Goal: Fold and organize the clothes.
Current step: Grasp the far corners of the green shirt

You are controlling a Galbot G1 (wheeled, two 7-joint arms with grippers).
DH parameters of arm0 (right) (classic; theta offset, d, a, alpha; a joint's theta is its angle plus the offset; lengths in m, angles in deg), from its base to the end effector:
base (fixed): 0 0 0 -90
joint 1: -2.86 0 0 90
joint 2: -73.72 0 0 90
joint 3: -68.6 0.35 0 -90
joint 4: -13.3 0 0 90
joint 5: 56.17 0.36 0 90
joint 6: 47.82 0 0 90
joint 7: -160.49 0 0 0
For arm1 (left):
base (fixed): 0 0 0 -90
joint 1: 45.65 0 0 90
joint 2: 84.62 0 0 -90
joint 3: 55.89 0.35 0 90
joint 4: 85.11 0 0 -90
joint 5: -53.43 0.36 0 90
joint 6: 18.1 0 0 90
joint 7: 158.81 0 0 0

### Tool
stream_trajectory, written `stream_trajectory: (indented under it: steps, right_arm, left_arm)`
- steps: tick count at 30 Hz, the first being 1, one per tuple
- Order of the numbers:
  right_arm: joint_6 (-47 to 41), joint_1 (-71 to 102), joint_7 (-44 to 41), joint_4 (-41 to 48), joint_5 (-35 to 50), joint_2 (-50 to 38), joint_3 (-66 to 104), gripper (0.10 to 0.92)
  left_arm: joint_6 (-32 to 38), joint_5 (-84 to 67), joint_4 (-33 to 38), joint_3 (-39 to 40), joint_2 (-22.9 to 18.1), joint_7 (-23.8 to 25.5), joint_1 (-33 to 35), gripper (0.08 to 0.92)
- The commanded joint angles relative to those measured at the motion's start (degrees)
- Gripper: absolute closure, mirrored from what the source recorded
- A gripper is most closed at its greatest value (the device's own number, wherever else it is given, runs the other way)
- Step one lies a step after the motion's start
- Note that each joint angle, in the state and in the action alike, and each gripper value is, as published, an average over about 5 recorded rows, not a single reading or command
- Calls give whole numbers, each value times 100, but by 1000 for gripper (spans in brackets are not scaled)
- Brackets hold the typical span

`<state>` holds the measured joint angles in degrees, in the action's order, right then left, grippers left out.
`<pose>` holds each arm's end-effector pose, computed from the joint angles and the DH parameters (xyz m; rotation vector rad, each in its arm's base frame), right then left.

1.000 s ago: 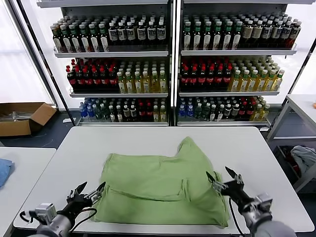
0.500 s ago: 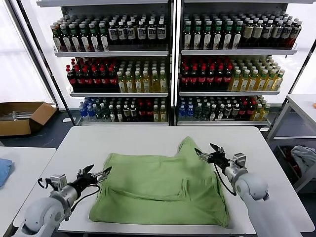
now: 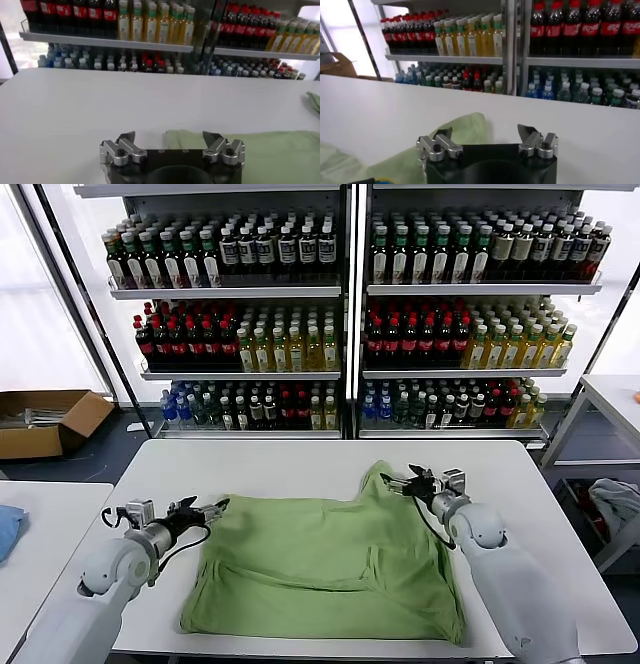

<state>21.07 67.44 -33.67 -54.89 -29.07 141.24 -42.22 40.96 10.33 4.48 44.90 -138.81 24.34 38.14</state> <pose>0.4935 -0.0752 -0.3106 0.5502 -2.6648 0.0076 0.3867 0.1516 -0.2852 -0.3041 -2.5685 0.1205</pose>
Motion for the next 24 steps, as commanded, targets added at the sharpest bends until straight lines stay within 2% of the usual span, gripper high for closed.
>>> stream_trajectory:
  steps: [1,7,14,18,21,24]
  right_arm:
    - [4,-509,-8,648,-84,164,-219,254]
    - [6,-483,5,663,-121,174,-257,396]
    - [-5,-395,31,582,-197,186,-279,442]
    - [-22,-369,78,613,-282,189,-288,498]
    - [-34,-317,77,576,-309,175,-295,570]
    - [-43,-247,56,474,-309,147,-320,656]
  left_arm:
    - [-3,17,-700,408,-111,5,-692,177]
    - [-9,65,-615,432,-166,23,-554,177]
    - [-5,159,-635,453,-329,43,-514,177]
    - [-7,186,-649,502,-377,69,-505,178]
    - [-5,195,-648,529,-398,91,-493,216]
    - [-5,197,-640,547,-408,106,-489,299]
